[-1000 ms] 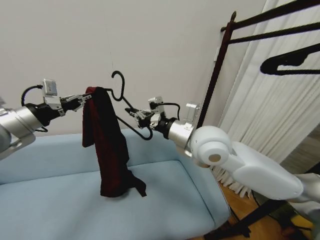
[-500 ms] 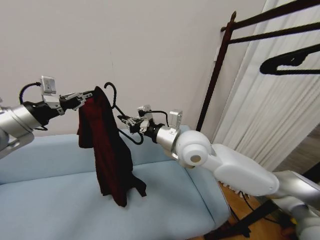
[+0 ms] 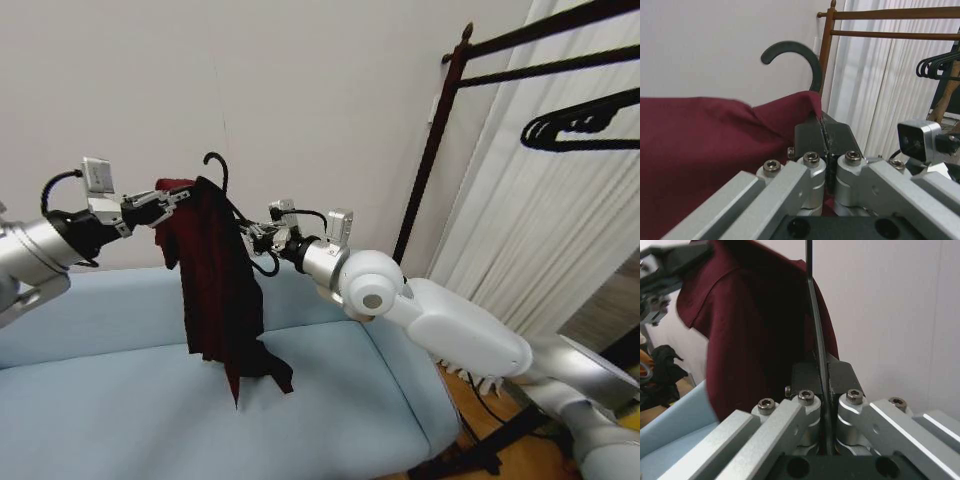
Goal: Pick up the clothes from the sofa and hang them on the clothes hanger.
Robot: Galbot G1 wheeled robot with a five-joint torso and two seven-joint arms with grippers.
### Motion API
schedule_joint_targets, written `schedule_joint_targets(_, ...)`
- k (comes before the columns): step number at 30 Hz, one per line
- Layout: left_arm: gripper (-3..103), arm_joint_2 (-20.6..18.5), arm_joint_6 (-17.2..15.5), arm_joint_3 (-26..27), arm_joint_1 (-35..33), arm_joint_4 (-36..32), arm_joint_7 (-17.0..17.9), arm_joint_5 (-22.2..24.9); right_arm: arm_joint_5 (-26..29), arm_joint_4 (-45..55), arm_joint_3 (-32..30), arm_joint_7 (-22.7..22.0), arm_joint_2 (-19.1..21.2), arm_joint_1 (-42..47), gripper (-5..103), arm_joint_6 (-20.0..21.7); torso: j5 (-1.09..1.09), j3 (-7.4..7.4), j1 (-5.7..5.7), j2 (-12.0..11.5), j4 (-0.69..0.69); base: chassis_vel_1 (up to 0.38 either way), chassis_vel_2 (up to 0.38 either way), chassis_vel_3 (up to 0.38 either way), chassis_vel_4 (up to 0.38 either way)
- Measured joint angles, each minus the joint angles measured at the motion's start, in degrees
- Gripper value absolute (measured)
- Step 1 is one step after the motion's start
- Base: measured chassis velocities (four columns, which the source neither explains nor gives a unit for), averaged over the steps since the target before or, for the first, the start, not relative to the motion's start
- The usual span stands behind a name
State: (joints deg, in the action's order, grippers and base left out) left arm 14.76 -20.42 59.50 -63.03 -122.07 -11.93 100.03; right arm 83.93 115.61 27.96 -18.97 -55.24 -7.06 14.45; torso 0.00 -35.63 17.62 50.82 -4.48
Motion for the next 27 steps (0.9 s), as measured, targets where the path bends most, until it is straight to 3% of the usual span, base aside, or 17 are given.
schedule_joint_targets(9,0,1.4,0.0,0.98,-1.41,-1.29,-1.08,-0.18,-0.23,-1.76,-1.01,1.14,0.76,-0.57,2,0.1,0.0,0.0,0.0,0.0,0.01,0.0,0.0,0.0,0.0)
schedule_joint_targets(17,0,1.13,-0.02,8.27,-7.89,-0.4,-4.35,-0.01,-1.17,-3.49,-1.58,2.2,1.7,0.19,2,0.11,0.0,0.0,0.0,0.0,0.03,0.0,0.0,0.0,0.0)
schedule_joint_targets(27,0,2.42,0.17,5.67,-7.15,-0.21,-4.71,-1.79,-0.24,-2.88,-2.25,2.1,3.06,-1.04,2,0.16,0.0,0.01,0.0,0.0,0.01,0.0,0.0,0.0,0.0)
